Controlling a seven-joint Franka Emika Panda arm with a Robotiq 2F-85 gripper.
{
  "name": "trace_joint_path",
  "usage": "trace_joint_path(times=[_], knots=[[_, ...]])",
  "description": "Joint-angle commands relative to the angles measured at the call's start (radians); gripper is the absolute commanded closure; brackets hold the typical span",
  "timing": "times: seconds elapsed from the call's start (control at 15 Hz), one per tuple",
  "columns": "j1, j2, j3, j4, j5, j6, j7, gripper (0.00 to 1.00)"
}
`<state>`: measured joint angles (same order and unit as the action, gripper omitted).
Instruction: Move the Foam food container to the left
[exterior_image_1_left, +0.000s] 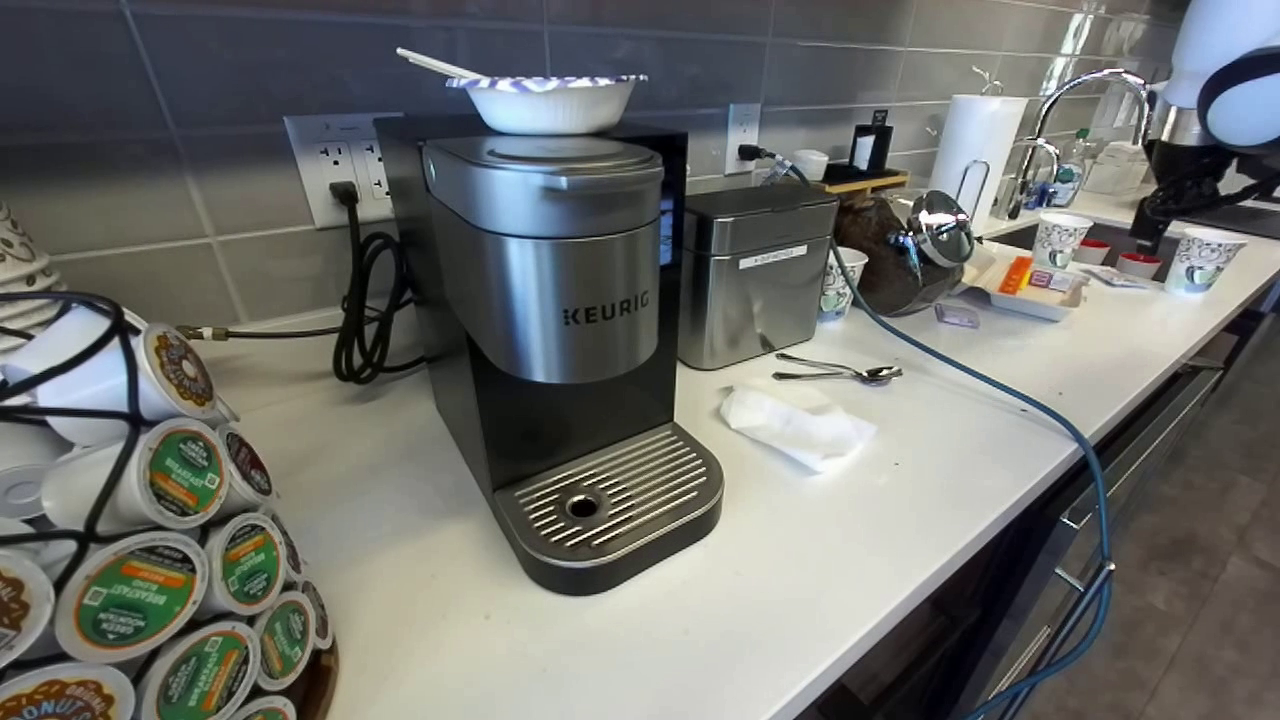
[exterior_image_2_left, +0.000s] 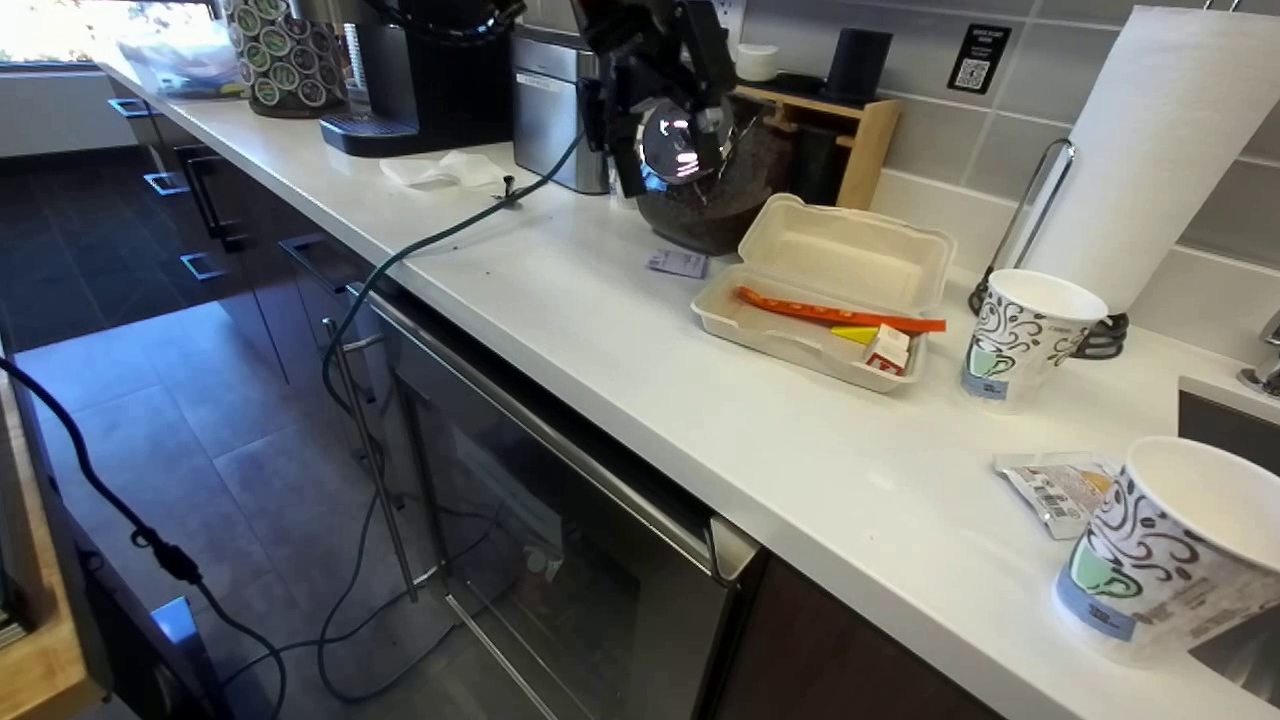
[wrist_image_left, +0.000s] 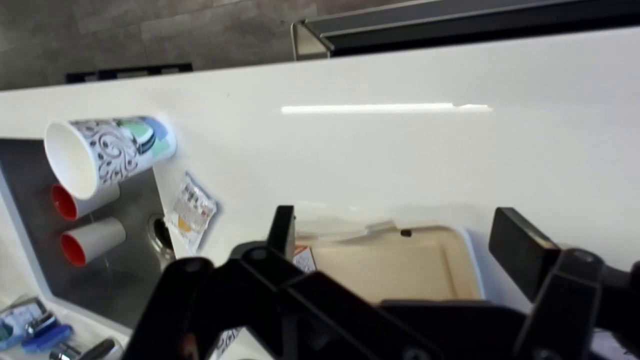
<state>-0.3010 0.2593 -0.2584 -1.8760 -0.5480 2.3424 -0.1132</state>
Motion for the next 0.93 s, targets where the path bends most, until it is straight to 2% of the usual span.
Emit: trace_joint_path(times=[0.0, 0.27, 0.53, 0.87], knots=[[0.002, 0.177, 0.003, 0.166, -0.004, 0.120, -0.085, 0.00], [-0.037, 0.320, 0.091, 0.304, 0.136, 0.209, -0.317, 0.00], [-0.072, 0.426, 0.170, 0.415, 0.261, 0.149, -0.476, 0.00], [-0.057, 0.536, 0.131, 0.514, 0.228, 0.169, -0.497, 0.00]])
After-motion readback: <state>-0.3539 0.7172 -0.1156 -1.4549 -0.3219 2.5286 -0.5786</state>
